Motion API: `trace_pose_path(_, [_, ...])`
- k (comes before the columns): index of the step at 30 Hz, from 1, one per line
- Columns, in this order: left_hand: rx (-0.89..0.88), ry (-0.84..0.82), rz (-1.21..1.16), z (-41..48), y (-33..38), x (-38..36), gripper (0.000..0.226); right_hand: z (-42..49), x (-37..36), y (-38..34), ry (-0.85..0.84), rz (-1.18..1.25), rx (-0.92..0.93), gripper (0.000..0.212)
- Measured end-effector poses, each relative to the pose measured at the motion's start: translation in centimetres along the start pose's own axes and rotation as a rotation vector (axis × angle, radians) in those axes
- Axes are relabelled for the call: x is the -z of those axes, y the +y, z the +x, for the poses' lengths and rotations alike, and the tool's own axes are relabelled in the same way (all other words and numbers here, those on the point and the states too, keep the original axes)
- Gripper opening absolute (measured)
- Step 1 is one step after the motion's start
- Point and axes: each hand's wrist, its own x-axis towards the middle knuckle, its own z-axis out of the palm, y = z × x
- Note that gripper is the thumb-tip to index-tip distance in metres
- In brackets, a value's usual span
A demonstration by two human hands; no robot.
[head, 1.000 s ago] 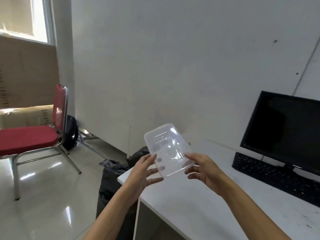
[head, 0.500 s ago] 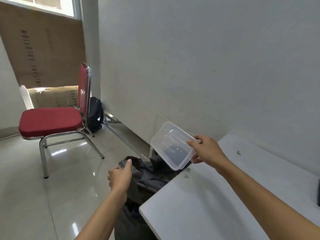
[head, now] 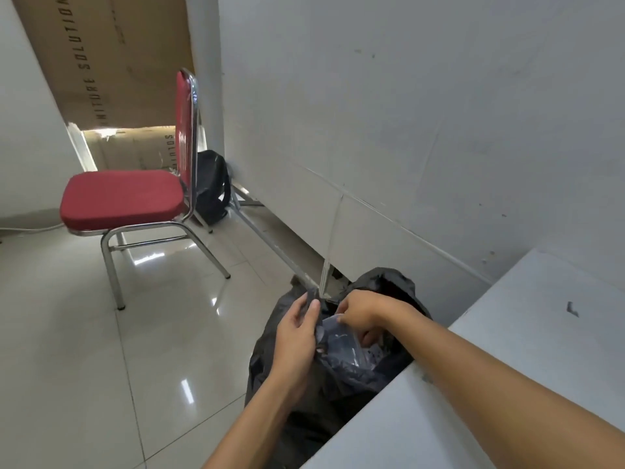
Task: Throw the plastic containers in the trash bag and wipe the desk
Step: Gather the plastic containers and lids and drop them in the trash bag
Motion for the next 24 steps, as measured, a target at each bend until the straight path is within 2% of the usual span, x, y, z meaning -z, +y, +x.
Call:
trace_pose_path(2, [-0.027, -0.019, -0.123, -0.7, 0.7, -0.5, 0.033, 0.2, -0.4, -0.4, -0.051, -0.087, 0.017, 0.035])
trace_pose_path(5, [-0.055, -0.055, -0.197, -1.7, 1.8, -0.7, 0.033, -0.7, -1.0, -0.2, -0.103, -0.291, -0.012, 0.037])
trace_pose_path(8, [-0.066, -0.081, -0.187, -2.9, 3.2, -0.8, 0.032, -2.0, -0.7, 0.3, -0.055, -0.329, -0.014, 0.037])
trace_pose_path(12, [0.013, -0.152, -0.036, -4.7, 4.1, -0.4, 0.031, -4.6, 1.1, 0.3, 0.16, -0.116, 0.073, 0.035])
trace_pose_path(16, [0.133, -0.127, 0.141, -7.4, 5.8, -0.6, 0.031, -8.9, 2.3, 1.8, 0.356, 0.182, 0.207, 0.034])
trace_pose_path(19, [0.095, -0.096, 0.276, -9.9, 7.6, -1.1, 0.041, -13.6, 2.5, 3.9, 0.457, 0.39, 0.253, 0.026])
trace_pose_path(24, [-0.085, -0.061, 0.345, -15.1, 10.5, -3.3, 0.033, -23.3, 0.9, 8.6, 0.571, 0.69, 0.254, 0.018])
